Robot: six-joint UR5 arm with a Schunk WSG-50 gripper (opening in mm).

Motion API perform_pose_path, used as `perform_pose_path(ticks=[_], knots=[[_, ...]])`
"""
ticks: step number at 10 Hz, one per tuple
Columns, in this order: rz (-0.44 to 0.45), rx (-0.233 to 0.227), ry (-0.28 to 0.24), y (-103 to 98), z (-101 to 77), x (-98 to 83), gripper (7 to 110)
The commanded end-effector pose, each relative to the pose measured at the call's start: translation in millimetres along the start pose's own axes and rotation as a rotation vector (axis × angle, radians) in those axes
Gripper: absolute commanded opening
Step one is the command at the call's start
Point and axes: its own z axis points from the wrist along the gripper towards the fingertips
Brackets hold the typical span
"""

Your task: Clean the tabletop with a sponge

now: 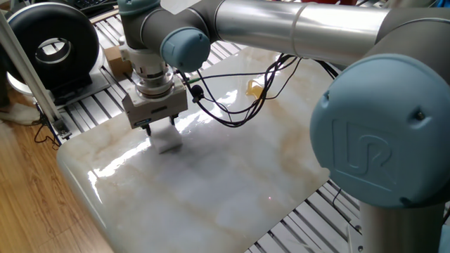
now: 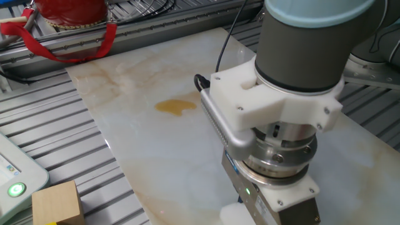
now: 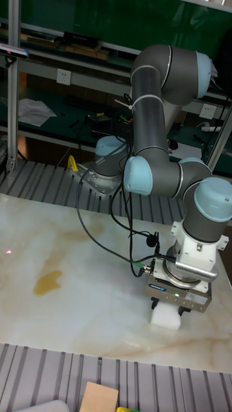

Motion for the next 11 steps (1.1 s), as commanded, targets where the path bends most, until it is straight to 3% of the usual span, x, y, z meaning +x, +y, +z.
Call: perform_pose_path(ticks=[1, 3, 5, 7, 9, 10, 11], knots=[[-0.039, 0.01, -0.004, -1.2, -3.9, 0.0, 7], [-0.081, 0.007, -0.009, 5.8, -7.1, -1.9, 7], [-0.133, 0.034, -0.011, 11.4, -11.6, -4.9, 7], [-0.224, -0.021, -0.016, 41.0, -18.1, -4.9, 7], [-0.308, 0.009, -0.026, 57.2, -20.3, -7.2, 7], [-0.356, -0.024, -0.007, 73.3, -19.0, -0.1, 7], [-0.339, -0.041, -0.006, 84.7, -17.6, 2.5, 7]])
